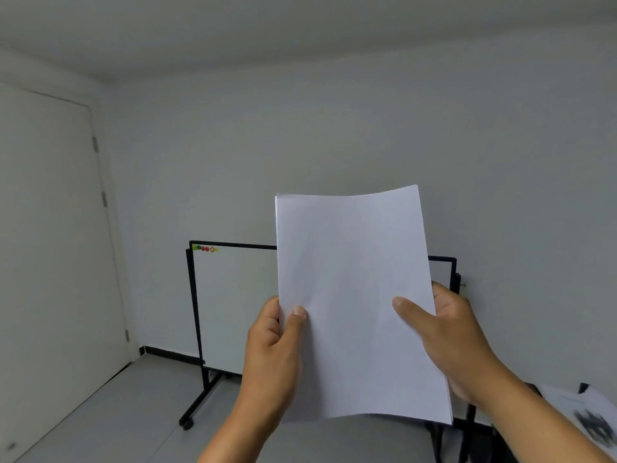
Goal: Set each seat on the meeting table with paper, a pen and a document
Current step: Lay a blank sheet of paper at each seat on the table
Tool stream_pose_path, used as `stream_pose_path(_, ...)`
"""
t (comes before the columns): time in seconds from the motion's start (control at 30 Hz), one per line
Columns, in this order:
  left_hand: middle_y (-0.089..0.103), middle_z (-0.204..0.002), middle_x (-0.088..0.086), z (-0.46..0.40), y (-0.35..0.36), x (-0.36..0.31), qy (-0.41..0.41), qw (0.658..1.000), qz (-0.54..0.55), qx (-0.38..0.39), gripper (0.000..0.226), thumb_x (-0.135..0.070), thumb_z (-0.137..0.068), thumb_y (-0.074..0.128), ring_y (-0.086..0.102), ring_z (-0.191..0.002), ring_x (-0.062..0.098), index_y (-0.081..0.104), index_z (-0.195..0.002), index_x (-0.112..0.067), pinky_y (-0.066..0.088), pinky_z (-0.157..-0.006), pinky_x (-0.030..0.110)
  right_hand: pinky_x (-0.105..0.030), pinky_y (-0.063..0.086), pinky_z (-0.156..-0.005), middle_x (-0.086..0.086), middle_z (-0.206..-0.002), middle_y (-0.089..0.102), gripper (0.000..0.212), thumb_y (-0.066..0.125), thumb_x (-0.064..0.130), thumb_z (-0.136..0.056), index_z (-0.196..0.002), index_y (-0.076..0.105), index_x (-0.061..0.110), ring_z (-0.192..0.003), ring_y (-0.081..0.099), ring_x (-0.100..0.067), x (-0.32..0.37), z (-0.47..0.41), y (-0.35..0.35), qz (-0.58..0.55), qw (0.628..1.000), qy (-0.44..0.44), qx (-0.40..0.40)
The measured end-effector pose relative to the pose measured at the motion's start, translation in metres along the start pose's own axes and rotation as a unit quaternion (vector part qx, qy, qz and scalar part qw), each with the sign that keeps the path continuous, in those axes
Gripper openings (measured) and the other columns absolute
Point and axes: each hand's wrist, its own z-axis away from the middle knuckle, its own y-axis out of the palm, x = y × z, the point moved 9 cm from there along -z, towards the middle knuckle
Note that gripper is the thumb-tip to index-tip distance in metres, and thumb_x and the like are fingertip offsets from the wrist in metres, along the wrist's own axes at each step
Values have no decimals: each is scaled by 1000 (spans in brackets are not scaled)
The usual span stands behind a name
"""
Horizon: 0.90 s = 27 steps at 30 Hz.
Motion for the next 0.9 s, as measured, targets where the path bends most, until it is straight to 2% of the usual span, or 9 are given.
stream_pose_path(0.17,83,-104,-9,-63,-15,45,-8,999,-27,-39,20,-15,-113,53,79,-95,10,73,-111,-19,58,-75,19,-52,56,-106,14,-113,81,18,67,21,-103,-115,77,31,-106,76,-11,-46,-78,45,-10,999,0,51)
stream_pose_path(0.3,73,-73,-19,-128,-35,92,-10,994,-64,-89,26,-11,-113,53,65,-62,-1,65,-90,-14,48,-58,11,-50,57,-105,15,-110,81,17,67,21,-103,-113,77,30,-102,77,-9,-100,-166,99,-36,994,7,103)
stream_pose_path(0.37,80,-84,-5,-157,-48,111,-17,990,-78,-116,20,-13,-112,55,69,-74,6,69,-99,-11,52,-66,16,-53,58,-104,12,-108,82,16,67,20,-103,-112,77,28,-101,78,-12,-119,-201,126,-46,990,12,132)
stream_pose_path(0.43,79,-98,15,-185,-63,127,-18,984,-95,-150,18,-16,-112,57,70,-86,18,72,-101,-13,55,-76,32,-56,58,-103,10,-108,82,16,67,19,-103,-111,78,26,-102,78,-16,-140,-244,158,-59,984,20,167)
stream_pose_path(0.53,82,-104,11,-217,-95,143,-20,972,-101,-212,18,-16,-112,56,77,-95,24,73,-107,-15,59,-87,44,-57,57,-104,9,-109,82,16,67,18,-103,-110,79,26,-103,78,-17,-155,-296,220,-81,969,24,233)
stream_pose_path(0.63,84,-111,1,-234,-133,147,-23,955,-117,-273,20,-16,-113,54,80,-103,21,72,-120,-15,62,-85,32,-56,58,-102,9,-108,82,17,67,17,-103,-109,79,28,-101,79,-17,-164,-322,284,-107,949,31,294)
stream_pose_path(0.7,84,-109,0,-242,-157,148,-23,944,-130,-303,19,-16,-113,55,80,-101,19,73,-118,-15,61,-78,24,-56,59,-101,9,-108,82,17,67,18,-103,-110,79,27,-101,78,-17,-167,-333,320,-115,940,26,321)
stream_pose_path(0.8,84,-105,0,-262,-206,159,-12,922,-150,-356,18,-14,-112,56,80,-96,18,74,-114,-13,60,-78,26,-54,60,-100,10,-107,82,17,67,18,-103,-110,79,27,-100,79,-15,-171,-355,393,-124,923,15,365)
stream_pose_path(0.9,83,-97,-2,-278,-254,169,-8,905,-169,-390,17,-16,-111,57,76,-85,9,73,-107,-13,56,-72,19,-55,60,-99,8,-106,83,15,67,18,-103,-109,79,25,-99,79,-17,-172,-368,455,-131,912,15,387)
